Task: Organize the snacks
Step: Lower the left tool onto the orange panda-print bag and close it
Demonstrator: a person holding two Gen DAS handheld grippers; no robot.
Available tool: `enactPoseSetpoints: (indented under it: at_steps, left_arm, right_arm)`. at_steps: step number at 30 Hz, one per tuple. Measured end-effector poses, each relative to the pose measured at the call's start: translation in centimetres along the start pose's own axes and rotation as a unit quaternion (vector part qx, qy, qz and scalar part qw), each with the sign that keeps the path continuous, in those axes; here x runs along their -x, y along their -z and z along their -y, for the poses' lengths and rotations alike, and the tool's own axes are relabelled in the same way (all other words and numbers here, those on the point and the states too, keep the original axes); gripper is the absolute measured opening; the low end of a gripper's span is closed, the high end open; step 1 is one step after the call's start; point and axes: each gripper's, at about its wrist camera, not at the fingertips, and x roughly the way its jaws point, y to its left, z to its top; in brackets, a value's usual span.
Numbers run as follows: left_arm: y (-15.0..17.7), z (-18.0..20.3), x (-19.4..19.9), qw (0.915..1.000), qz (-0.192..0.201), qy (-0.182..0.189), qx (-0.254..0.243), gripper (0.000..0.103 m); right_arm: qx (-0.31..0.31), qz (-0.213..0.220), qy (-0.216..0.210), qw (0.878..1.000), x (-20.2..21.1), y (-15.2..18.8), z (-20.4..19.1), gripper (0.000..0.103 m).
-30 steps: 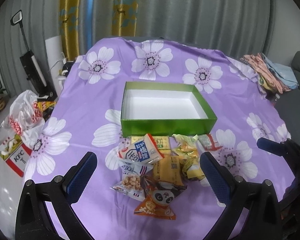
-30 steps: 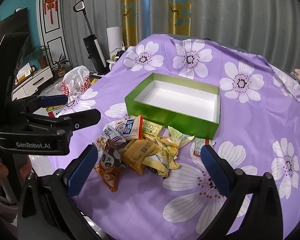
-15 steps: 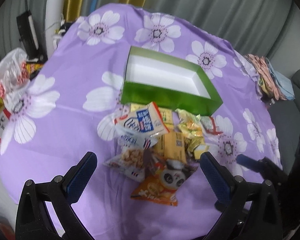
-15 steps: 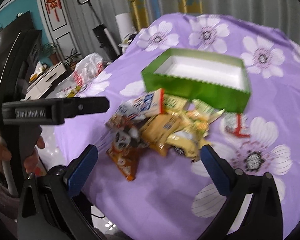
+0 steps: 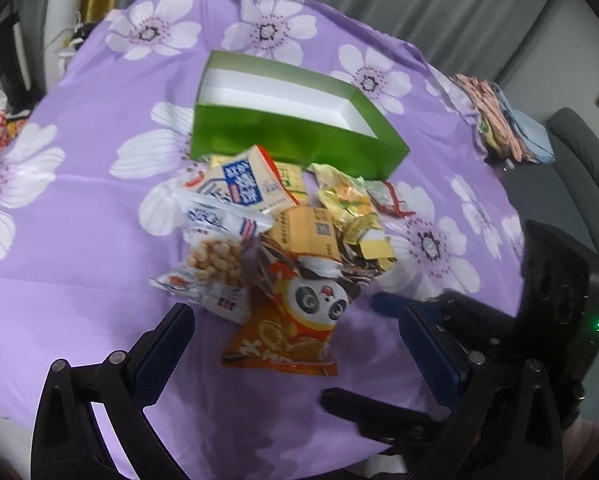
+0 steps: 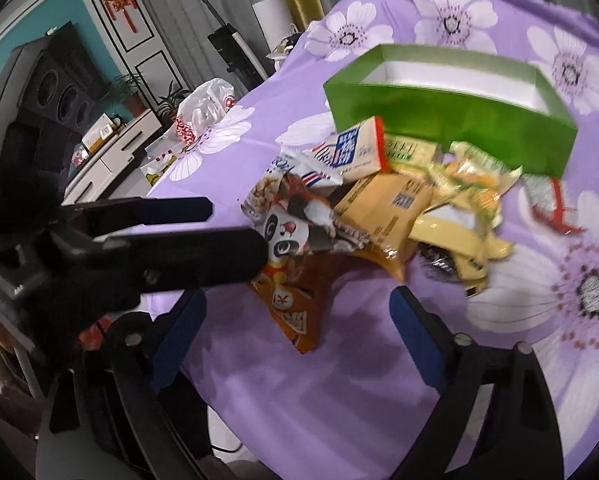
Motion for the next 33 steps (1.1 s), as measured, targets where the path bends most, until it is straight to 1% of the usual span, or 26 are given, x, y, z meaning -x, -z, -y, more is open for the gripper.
enactPoseSetpoints:
  at_steps: [4, 6, 7, 8, 9, 11, 12, 13, 15, 16, 20, 21, 22, 24, 28, 29, 33]
  left_arm:
    - [0.0, -0.1, -0.7, 0.9999, -0.004, 0.012, 0.002, 0.098]
    - [0.0, -0.2, -1.1, 0.9999, -0.007, 0.013, 0.004, 0.093]
    - [0.0, -0.2, -1.3, 0.9998, -0.009, 0.015, 0.005, 0.088]
    - [0.0, -0.3, -1.5, 0.9998, -0.011, 0.018, 0.006, 0.082]
    - [0.0, -0.3, -1.6, 0.9997, -0.013, 0.021, 0.006, 0.080]
    - [0.1, -0.3, -1.9, 0.9995, -0.018, 0.025, 0.004, 0.071]
    - [0.2, -0.4, -2.1, 0.9994, -0.021, 0.027, 0.005, 0.069]
    - [0.2, -0.4, -2.2, 0.9993, -0.024, 0.030, 0.006, 0.066]
    - [0.2, -0.4, -2.4, 0.9991, -0.027, 0.033, 0.007, 0.065]
    - [0.2, -0.4, -2.4, 0.9991, -0.027, 0.033, 0.007, 0.064]
    - [0.1, -0.5, -2.4, 0.9992, -0.025, 0.030, 0.006, 0.054]
    - [0.1, -0.5, -2.3, 0.9991, -0.024, 0.033, 0.006, 0.051]
    - [0.1, -0.5, -2.3, 0.9991, -0.025, 0.035, 0.005, 0.045]
    - [0.1, -0.3, -2.3, 0.9992, -0.025, 0.031, 0.000, 0.044]
    - [0.1, 0.3, -2.0, 0.9993, -0.021, 0.030, -0.011, 0.044]
    - [0.1, 0.4, -1.8, 0.9992, -0.020, 0.032, -0.012, 0.044]
    - [-0.1, 0.9, -0.9, 0.9992, -0.007, 0.035, -0.019, 0.044]
  right_arm:
    - [0.004, -0.003, -0.014, 1.000, -1.0, 0.0, -0.2, 0.081]
    - [-0.002, -0.006, -0.017, 1.000, -1.6, -0.2, -0.1, 0.074]
    - [-0.006, -0.007, -0.022, 1.000, -1.8, -0.3, 0.0, 0.072]
    - [-0.010, -0.009, -0.029, 0.999, -1.9, -0.3, 0.2, 0.069]
    - [-0.011, -0.009, -0.031, 0.999, -2.1, -0.3, 0.2, 0.065]
    - [-0.010, -0.012, -0.034, 0.999, -2.3, -0.3, 0.3, 0.061]
    - [-0.009, -0.014, -0.035, 0.999, -2.4, -0.3, 0.2, 0.057]
    - [-0.008, -0.016, -0.037, 0.999, -2.5, -0.3, 0.2, 0.054]
    - [-0.007, -0.019, -0.039, 0.999, -2.8, -0.4, 0.2, 0.048]
    - [-0.007, -0.019, -0.036, 0.999, -2.9, -0.3, 0.2, 0.047]
    - [-0.003, -0.016, -0.037, 0.999, -2.8, -0.3, 0.3, 0.043]
    - [0.000, -0.014, -0.036, 0.999, -2.7, -0.4, 0.2, 0.039]
    - [0.003, -0.011, -0.036, 0.999, -2.5, -0.4, 0.2, 0.038]
    - [0.006, -0.006, -0.037, 0.999, -2.4, -0.5, 0.1, 0.034]
    - [0.007, 0.005, -0.038, 0.999, -1.8, -0.6, 0.0, 0.030]
    - [0.007, 0.009, -0.041, 0.999, -1.5, -0.6, 0.1, 0.025]
    - [0.014, 0.025, -0.041, 0.999, -0.3, -0.8, -0.2, 0.025]
